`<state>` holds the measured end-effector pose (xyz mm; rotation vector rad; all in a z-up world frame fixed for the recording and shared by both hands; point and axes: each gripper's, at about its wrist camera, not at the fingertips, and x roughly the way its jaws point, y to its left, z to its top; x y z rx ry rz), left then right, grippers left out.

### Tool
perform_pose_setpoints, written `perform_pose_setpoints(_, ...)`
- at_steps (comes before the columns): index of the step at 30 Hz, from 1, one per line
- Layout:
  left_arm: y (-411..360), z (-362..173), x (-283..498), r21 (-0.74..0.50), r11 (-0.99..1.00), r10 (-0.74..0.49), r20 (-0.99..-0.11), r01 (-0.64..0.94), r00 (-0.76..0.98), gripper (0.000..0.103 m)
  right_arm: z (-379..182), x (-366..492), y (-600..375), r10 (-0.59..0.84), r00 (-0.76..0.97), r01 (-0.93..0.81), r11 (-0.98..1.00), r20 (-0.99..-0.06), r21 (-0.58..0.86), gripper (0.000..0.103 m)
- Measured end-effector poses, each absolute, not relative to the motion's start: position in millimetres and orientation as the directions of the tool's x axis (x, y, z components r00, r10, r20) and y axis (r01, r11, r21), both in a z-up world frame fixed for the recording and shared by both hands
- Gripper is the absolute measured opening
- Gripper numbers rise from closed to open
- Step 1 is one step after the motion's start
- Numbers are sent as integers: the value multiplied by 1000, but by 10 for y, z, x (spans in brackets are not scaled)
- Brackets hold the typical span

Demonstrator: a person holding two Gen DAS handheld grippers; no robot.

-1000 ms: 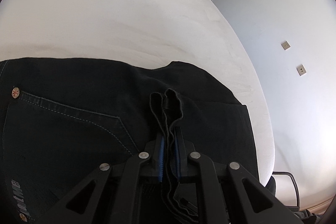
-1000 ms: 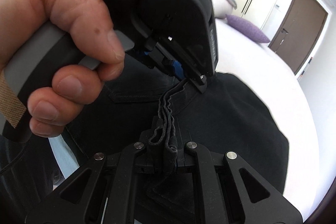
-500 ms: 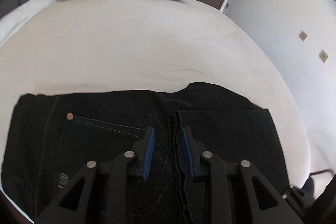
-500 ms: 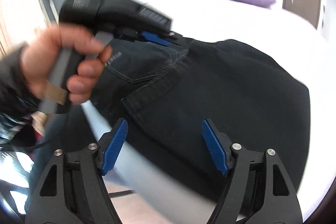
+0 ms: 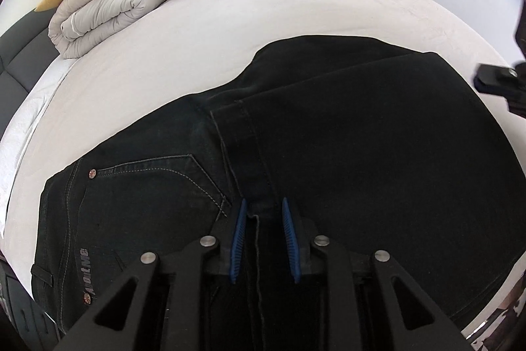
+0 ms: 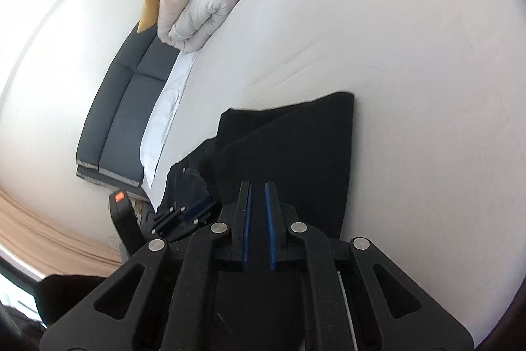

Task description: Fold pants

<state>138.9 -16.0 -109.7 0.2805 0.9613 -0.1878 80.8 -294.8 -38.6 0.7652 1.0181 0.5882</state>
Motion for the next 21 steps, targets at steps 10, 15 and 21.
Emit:
perform_pose_setpoints(10, -193, -1147, 1319, 158, 948, -27, -824, 276, 566, 25, -1168, 1338, -2890, 777, 324, 16, 566, -540, 824, 4)
perform_pose_setpoints(15, -183, -1144, 1298, 151, 950, -32, -822, 272, 569, 25, -968, 789, -2431, 788, 266, -8, 578, -556, 816, 4)
perform_pose_setpoints(21, -183, -1114, 1284, 147, 952, -36, -819, 270, 573, 25, -878, 85, -2260, 805, 227, -7, 565, -549, 825, 4)
